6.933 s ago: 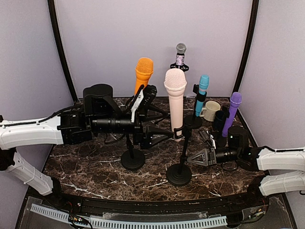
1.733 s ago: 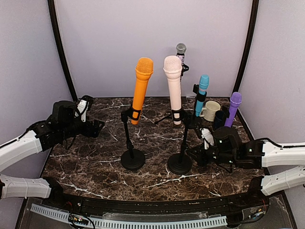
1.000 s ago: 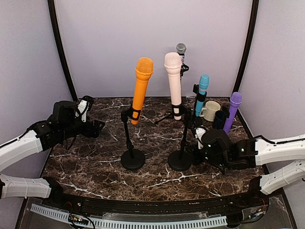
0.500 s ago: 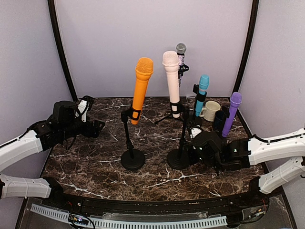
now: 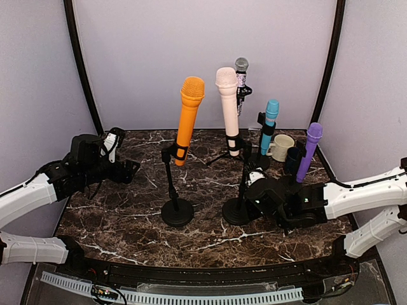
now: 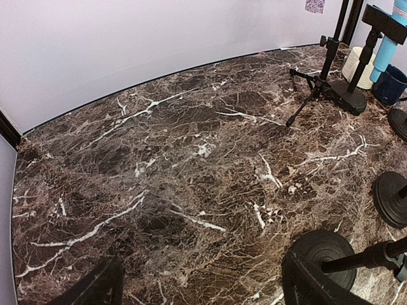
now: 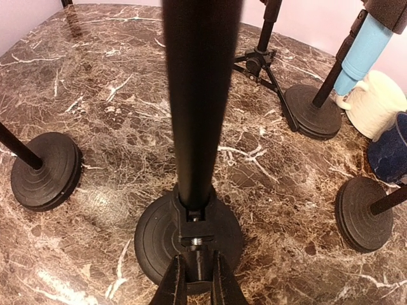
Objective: Remove the microphone from the stand
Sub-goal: Unscrew the knob on the stand of the microphone stand.
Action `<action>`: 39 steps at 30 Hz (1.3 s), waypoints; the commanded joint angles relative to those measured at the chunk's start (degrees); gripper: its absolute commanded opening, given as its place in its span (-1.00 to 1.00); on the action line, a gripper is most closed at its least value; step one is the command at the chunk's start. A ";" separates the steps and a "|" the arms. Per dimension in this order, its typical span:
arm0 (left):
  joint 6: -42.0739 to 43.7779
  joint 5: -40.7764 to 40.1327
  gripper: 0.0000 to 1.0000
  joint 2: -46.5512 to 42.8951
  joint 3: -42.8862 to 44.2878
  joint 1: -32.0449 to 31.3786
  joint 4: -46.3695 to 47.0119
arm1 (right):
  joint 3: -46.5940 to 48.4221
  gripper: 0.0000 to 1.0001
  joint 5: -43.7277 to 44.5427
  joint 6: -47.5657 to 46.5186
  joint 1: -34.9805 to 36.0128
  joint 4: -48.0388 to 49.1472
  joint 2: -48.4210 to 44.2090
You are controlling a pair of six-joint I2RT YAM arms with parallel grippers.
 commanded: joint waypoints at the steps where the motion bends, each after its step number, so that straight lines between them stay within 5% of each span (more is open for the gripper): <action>1: -0.09 0.39 0.77 -0.68 -0.26 0.40 0.98 | 0.29 -1.00 0.81 0.53 0.28 -7.28 3.15; 39: -0.05 0.72 0.77 -0.43 -0.08 0.41 0.89 | 13.97 -1.00 8.04 -1.71 4.72 -23.00 21.24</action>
